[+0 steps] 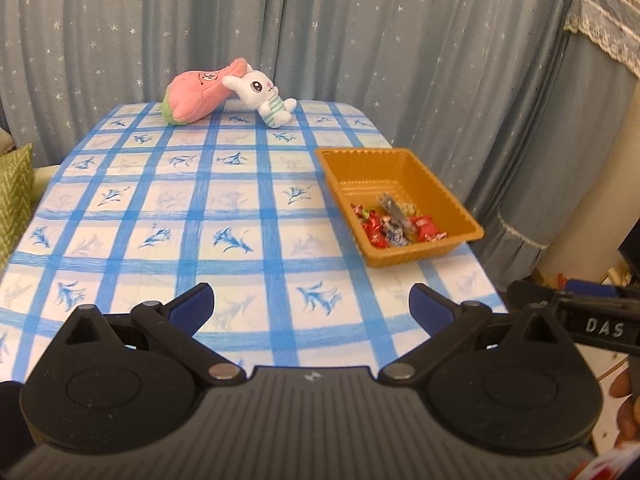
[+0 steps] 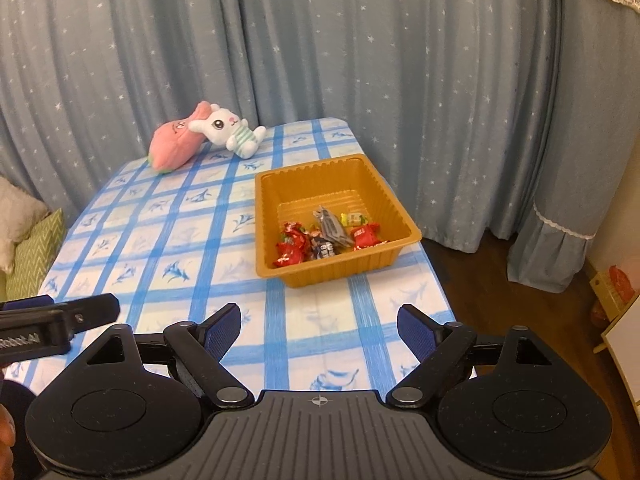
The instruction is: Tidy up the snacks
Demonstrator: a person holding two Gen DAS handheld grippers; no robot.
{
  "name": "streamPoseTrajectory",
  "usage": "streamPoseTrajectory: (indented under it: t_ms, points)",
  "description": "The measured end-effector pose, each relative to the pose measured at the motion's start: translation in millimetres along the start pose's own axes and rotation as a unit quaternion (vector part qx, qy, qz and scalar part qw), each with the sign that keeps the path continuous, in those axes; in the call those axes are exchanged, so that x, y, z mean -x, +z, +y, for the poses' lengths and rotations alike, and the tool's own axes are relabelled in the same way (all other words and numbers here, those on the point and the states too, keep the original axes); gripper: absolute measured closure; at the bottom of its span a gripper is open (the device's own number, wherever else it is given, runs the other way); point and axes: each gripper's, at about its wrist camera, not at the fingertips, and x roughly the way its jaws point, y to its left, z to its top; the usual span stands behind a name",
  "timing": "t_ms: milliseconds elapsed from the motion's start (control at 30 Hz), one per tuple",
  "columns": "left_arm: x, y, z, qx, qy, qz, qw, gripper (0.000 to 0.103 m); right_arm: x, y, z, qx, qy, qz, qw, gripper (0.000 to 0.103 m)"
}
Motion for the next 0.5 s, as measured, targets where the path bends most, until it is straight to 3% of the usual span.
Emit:
streamPoseTrajectory:
  t_ms: [500]
  points:
    - [32, -18, 1, -0.002, 0.002, -0.013, 0.9999, 0.0, 36, -14, 19, 0.013, 0.004, -0.013, 1.0, 0.018]
